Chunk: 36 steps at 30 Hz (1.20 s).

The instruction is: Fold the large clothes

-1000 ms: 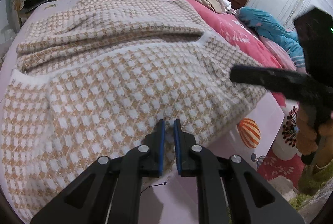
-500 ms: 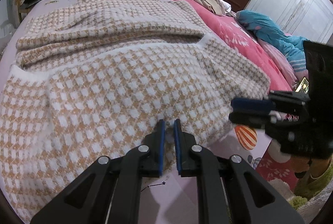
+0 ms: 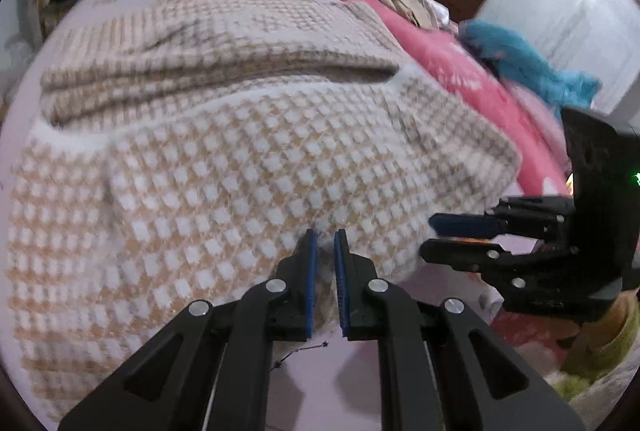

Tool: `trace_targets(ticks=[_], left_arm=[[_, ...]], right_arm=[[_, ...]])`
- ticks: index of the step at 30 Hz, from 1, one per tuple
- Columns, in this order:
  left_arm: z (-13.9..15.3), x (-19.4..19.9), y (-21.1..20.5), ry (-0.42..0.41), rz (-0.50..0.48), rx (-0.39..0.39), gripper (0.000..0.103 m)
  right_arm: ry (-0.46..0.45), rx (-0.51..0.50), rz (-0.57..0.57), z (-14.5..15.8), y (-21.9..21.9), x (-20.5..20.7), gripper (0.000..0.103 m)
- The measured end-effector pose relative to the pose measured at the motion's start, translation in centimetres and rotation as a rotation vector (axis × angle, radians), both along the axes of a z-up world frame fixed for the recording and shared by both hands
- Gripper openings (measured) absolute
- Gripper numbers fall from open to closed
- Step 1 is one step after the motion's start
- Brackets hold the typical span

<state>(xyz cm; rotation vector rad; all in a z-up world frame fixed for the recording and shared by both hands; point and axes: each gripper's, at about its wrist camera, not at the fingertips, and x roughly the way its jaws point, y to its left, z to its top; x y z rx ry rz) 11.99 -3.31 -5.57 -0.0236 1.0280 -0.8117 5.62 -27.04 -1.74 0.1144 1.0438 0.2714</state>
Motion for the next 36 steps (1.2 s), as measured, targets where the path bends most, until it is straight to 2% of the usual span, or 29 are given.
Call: trace_targets(ticks=[5, 10, 12, 14, 17, 20, 22, 25, 29, 33, 36], left_arm=[[-0.2, 0.6, 0.7, 0.045, 0.013, -0.053, 0.01], [1.0, 0.6, 1.5, 0.024, 0.027, -0.065, 0.01], [1.1, 0.7, 1.8, 0.021, 0.036, -0.055, 0.01], [0.9, 0.9, 2.1, 0.024, 0.052, -0.049, 0.01], [0.0, 1.4, 2.7, 0.068, 0.078, -0.073, 0.01], [-0.1, 1.8, 3.3, 0.084, 0.095, -0.095, 0.01], [0.3, 1.8, 3.6, 0.076, 0.103, -0.089, 0.01], [1.4, 1.8, 4.4, 0.039, 0.128, -0.091, 0.012], [3.6, 2.2, 6.8, -0.045, 0.197, -0.089, 0.02], [5.2, 3.1, 9.1, -0.145, 0.296, -0.025, 0.029], [5.5, 4.0, 10.5, -0.199, 0.361, 0.052, 0.036]], right_arm=[[-0.073, 0.022, 0.01, 1.9, 0.9, 0.3, 0.022], [-0.007, 0.006, -0.003, -1.1, 1.1, 1.8, 0.022], [-0.006, 0.019, -0.008, -0.3, 0.9, 1.8, 0.023], [-0.046, 0.027, -0.004, 0.8, 0.8, 1.6, 0.024], [-0.091, 0.05, 0.026, 1.7, 1.2, 1.5, 0.024], [-0.034, 0.002, 0.047, -0.6, 2.1, 2.3, 0.024], [-0.047, -0.009, 0.055, -1.0, 2.2, 2.2, 0.024], [-0.038, -0.007, 0.053, 0.3, 1.5, 2.4, 0.024], [-0.107, -0.018, -0.035, 2.4, -1.4, 2.2, 0.051], [-0.142, -0.066, -0.189, 3.3, -6.1, 3.3, 0.051], [-0.14, -0.084, -0.285, 3.4, -9.3, 4.3, 0.051]])
